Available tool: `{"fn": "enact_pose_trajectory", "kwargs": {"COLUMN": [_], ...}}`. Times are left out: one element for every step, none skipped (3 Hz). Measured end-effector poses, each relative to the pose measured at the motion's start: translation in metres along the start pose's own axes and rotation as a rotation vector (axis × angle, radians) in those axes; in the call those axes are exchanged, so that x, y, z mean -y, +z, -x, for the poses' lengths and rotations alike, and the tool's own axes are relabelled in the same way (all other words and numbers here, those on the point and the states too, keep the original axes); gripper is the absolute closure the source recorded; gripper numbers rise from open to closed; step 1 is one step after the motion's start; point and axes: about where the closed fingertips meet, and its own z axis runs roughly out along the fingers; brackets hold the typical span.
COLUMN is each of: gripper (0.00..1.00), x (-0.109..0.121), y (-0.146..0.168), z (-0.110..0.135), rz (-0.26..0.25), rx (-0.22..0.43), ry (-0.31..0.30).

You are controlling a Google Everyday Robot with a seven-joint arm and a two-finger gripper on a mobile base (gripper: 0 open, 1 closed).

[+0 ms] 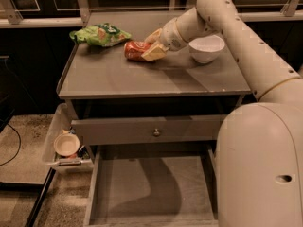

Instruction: Place coke can into middle drawer

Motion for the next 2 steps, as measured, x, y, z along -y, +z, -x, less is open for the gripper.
{"fn": "enact_pose_trajectory", "kwargs": {"gripper": [1.00, 1.00], "x": [-0.016, -0.036], "y": [-0.014, -0.039], "z": [-0.003, 0.000], "rz": [0.025, 0.043], "rx": [-0.003, 0.023], "ry": [0.011, 0.012]}}
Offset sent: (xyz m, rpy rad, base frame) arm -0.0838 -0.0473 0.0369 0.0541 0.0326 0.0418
